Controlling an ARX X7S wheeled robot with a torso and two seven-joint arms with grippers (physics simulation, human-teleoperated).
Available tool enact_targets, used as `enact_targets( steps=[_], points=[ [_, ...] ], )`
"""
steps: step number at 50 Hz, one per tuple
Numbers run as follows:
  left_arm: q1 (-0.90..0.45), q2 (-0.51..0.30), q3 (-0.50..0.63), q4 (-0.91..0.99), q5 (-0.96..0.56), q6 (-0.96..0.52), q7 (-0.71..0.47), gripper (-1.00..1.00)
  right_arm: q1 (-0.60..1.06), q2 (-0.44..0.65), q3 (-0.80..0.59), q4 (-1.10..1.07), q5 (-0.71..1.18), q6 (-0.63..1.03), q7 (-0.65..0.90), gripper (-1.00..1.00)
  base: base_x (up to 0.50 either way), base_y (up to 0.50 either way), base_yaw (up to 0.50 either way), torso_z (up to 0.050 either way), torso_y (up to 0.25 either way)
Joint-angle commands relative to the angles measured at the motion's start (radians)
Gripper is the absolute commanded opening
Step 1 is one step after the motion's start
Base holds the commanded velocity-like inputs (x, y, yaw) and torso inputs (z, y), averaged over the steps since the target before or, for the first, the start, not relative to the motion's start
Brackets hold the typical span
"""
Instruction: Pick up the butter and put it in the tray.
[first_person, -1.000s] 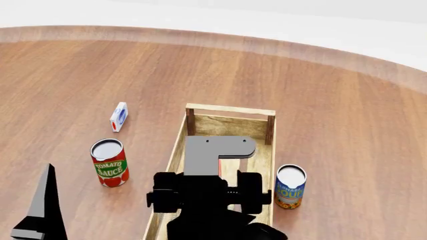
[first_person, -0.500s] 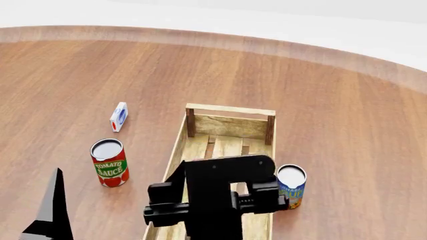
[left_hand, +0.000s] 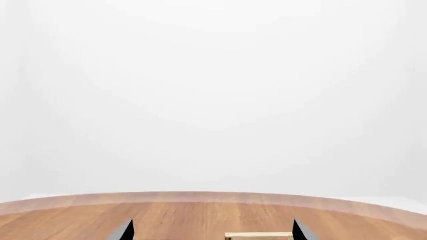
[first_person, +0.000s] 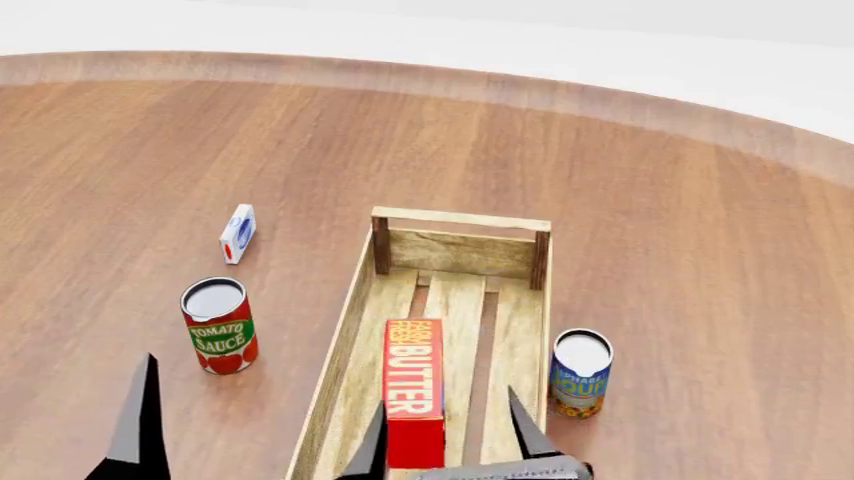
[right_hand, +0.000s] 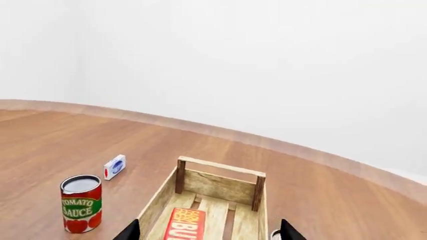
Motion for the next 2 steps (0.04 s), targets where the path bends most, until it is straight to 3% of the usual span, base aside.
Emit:
enact_targets(
  steps=[1,2],
  points=[
    [0.000,0.007,0.041,-0.010,0.024,0.005,0.009,1.00,-0.093,0.019,-0.038,-0.026,-0.124,-0.025,0.073,1.00,0.00,0.00,0.00,0.000,0.000],
    [0.001,0.007,0.045,-0.010,0.025,0.005,0.010,1.00,-0.095,0.016,-0.043,-0.032,-0.133,-0.008,0.086,1.00,0.00,0.00,0.00,0.000,0.000]
  ],
)
